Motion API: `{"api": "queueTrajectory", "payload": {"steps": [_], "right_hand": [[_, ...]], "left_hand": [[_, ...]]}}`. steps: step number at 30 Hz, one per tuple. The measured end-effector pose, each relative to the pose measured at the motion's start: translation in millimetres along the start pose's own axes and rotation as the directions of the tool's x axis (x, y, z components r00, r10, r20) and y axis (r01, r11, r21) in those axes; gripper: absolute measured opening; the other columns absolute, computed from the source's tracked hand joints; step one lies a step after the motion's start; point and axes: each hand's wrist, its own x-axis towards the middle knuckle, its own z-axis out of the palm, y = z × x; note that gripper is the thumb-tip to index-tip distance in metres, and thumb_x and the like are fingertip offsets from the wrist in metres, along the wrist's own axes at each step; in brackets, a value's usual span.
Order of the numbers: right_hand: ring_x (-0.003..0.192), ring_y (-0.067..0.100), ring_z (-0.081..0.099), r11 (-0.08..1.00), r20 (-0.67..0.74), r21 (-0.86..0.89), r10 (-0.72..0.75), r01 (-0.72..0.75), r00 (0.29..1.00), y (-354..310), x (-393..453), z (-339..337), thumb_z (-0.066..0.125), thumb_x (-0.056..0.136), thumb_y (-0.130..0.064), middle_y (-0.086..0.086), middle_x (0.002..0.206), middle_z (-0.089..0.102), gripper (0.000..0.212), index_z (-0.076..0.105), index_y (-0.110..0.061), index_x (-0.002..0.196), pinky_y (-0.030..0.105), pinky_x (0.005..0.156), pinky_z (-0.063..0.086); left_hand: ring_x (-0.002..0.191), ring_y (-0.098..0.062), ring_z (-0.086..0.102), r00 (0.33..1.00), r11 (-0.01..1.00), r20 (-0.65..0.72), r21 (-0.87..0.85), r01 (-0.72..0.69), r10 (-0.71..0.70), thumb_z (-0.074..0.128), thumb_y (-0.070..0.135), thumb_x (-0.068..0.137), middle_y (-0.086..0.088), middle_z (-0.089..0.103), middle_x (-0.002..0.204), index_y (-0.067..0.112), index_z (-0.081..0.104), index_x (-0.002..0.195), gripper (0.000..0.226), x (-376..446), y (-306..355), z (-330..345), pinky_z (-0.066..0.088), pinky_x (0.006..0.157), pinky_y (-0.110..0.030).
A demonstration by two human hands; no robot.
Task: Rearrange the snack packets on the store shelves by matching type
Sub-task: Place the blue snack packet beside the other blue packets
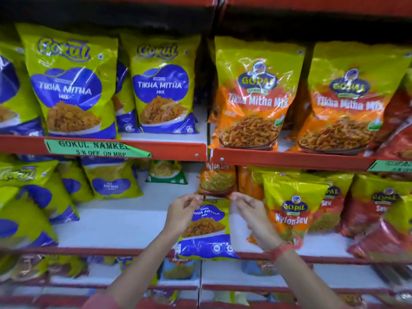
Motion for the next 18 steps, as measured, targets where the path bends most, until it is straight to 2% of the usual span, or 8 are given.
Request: {"api": "queueTrajectory", "payload": {"steps": [2,5,8,10,11,14,16,18], "right_hand": [[0.072,-0.005,0.056,0.996,-0.018,-0.039,0.079,-0.079,0.997,25,15,11,0.06,0.096,-0.013,-0.004,0.086,0.067,0.016,0.07,-0.01,0.109,0.009,0.063,0.041],[0.086,0.02,0.054,0.975,-0.07,-0.061,0.207,-0.212,0.976,63,39,27,0.064,0.092,-0.01,0.009,0.085,0.059,0.01,0.065,-0.004,0.1,0.014,0.061,0.039],[0.08,0.023,0.052,0.88,-0.032,-0.139,0.454,-0.454,0.89,90,50,40,0.069,0.09,-0.034,0.007,0.082,0.051,0.027,0.057,-0.009,0.088,0.031,0.063,0.038],[0.074,0.024,0.045,0.818,0.018,-0.095,0.572,-0.568,0.82,98,49,45,0.07,0.086,-0.045,0.005,0.075,0.043,0.04,0.05,-0.011,0.08,0.032,0.065,0.033],[0.077,0.025,0.049,0.798,0.045,-0.079,0.602,-0.598,0.797,102,50,48,0.071,0.083,-0.05,0.007,0.077,0.047,0.045,0.052,-0.008,0.082,0.033,0.071,0.035],[0.094,0.028,0.056,0.8,0.034,-0.101,0.598,-0.592,0.801,108,52,52,0.075,0.076,-0.056,0.012,0.098,0.056,0.063,0.056,-0.001,0.101,0.033,0.08,0.039],[0.089,0.027,0.053,0.825,-0.013,-0.091,0.559,-0.558,0.829,111,52,52,0.08,0.074,-0.05,0.01,0.088,0.053,0.053,0.055,-0.004,0.082,0.033,0.076,0.038],[0.084,0.027,0.056,0.857,-0.012,-0.042,0.514,-0.514,0.858,113,50,51,0.082,0.075,-0.042,0.006,0.072,0.055,0.043,0.054,-0.01,0.068,0.035,0.074,0.041]], "left_hand": [[0.098,-0.027,0.069,0.997,0.996,-0.049,0.064,0.063,-0.06,0.058,0.02,0.091,-0.013,0.075,0.099,0.01,0.073,0.096,0.018,9,-22,1,0.05,0.09,-0.037],[0.111,-0.03,0.064,0.967,0.965,-0.146,0.129,0.23,-0.211,0.059,0.022,0.091,-0.018,0.069,0.117,0.003,0.065,0.113,0.03,21,-55,7,0.047,0.094,-0.035],[0.123,-0.035,0.054,0.896,0.896,-0.16,0.096,0.433,-0.415,0.058,0.03,0.091,-0.024,0.058,0.13,-0.002,0.056,0.12,0.043,31,-74,17,0.041,0.098,-0.037],[0.116,-0.038,0.055,0.831,0.838,-0.119,-0.02,0.546,-0.544,0.056,0.036,0.092,-0.024,0.06,0.118,-0.005,0.058,0.103,0.043,38,-77,21,0.042,0.09,-0.039],[0.108,-0.038,0.057,0.803,0.809,-0.102,-0.095,0.58,-0.588,0.055,0.039,0.092,-0.021,0.058,0.108,-0.005,0.057,0.102,0.046,41,-78,21,0.043,0.087,-0.039],[0.099,-0.035,0.061,0.758,0.751,-0.06,-0.211,0.626,-0.649,0.06,0.047,0.086,-0.02,0.06,0.102,-0.001,0.056,0.096,0.05,50,-91,17,0.05,0.09,-0.043],[0.099,-0.039,0.066,0.753,0.741,-0.05,-0.231,0.631,-0.656,0.066,0.042,0.083,-0.024,0.068,0.102,-0.005,0.062,0.088,0.048,56,-107,14,0.054,0.089,-0.05],[0.086,-0.035,0.068,0.764,0.741,-0.04,-0.28,0.61,-0.644,0.067,0.034,0.085,-0.025,0.069,0.093,0.005,0.064,0.073,0.032,52,-109,11,0.055,0.077,-0.045]]}}
